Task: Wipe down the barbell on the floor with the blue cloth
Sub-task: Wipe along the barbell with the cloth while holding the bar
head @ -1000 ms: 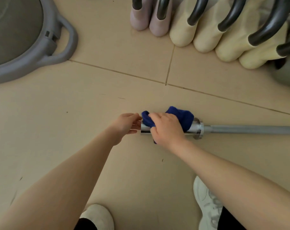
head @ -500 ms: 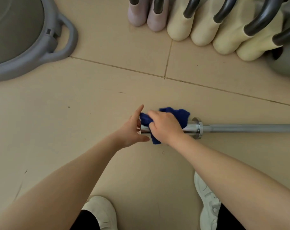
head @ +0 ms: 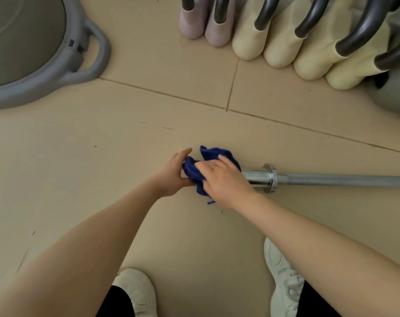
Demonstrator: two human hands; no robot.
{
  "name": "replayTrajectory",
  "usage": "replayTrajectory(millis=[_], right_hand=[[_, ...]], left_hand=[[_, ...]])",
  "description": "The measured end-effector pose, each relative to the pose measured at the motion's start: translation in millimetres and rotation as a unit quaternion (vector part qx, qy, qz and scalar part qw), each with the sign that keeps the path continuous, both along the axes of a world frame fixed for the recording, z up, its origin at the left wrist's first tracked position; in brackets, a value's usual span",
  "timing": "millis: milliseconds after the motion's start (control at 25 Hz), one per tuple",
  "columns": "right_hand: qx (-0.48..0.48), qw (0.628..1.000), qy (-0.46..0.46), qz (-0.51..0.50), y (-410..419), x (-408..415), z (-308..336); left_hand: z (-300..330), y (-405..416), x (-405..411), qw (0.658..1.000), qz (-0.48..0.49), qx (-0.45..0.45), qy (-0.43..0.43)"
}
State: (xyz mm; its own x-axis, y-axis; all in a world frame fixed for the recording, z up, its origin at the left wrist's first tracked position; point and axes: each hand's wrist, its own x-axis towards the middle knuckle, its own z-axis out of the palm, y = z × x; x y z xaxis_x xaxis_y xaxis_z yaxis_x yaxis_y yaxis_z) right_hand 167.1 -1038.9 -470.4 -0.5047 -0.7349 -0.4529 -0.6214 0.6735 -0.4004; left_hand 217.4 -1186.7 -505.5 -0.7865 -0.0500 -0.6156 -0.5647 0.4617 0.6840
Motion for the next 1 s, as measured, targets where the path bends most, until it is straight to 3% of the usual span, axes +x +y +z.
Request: replayTrajectory(millis=[160,280,320,360,440,520,600,720,760,880,920,1000], right_hand=[[0.088,0.976,0.168,-0.106,39.5,-48.1,-13.5],[0.139,0.956,0.111,-0.233,17.3,-66.8,-9.3],[0.106,0.964,0.070,-0.233,4.1,-63.4,-4.1],[0.050,0.984,0.067,-0.159,-4.7,-53.8,-5.5],[-0.072,0.980,0.176,0.058,5.9,-31.3,-25.1],[-0.108,0.956,0.249,0.110,38.3,-39.9,-41.6],[-0.071,0.953,0.295,0.020,63.7,-40.6,-49.6],[-0.014,0.939,0.312,-0.144,53.4,-22.5,-50.4],[-0.023,0.938,0.314,-0.146,40.9,-19.7,-48.1],[-0.051,0.945,0.322,0.024,25.1,-26.3,-39.8],[-0.042,0.946,0.321,0.022,26.1,-27.6,-41.4],[-0.021,0.964,0.225,-0.141,19.2,-14.9,-39.7]], left_hand=[[-4.6,-1.4,-7.7,0.997,0.075,-0.003,-0.010],[-1.9,6.0,-26.9,0.990,0.126,-0.044,0.047],[0.8,9.1,-32.1,0.988,0.132,-0.055,0.065],[3.6,10.7,-35.0,0.987,0.128,-0.057,0.078],[5.1,7.1,-33.6,0.993,0.070,-0.039,0.091],[2.5,-1.6,-28.0,0.995,-0.040,-0.058,0.076],[0.0,-5.1,-29.7,0.986,-0.097,-0.117,0.072],[3.0,-4.3,-42.4,0.977,-0.100,-0.175,0.075],[5.1,-3.7,-45.0,0.969,-0.121,-0.203,0.076],[8.2,-0.4,-49.9,0.940,-0.174,-0.270,0.113],[9.2,1.2,-51.6,0.935,-0.189,-0.273,0.125],[12.3,0.8,-55.4,0.944,-0.170,-0.249,0.133]])
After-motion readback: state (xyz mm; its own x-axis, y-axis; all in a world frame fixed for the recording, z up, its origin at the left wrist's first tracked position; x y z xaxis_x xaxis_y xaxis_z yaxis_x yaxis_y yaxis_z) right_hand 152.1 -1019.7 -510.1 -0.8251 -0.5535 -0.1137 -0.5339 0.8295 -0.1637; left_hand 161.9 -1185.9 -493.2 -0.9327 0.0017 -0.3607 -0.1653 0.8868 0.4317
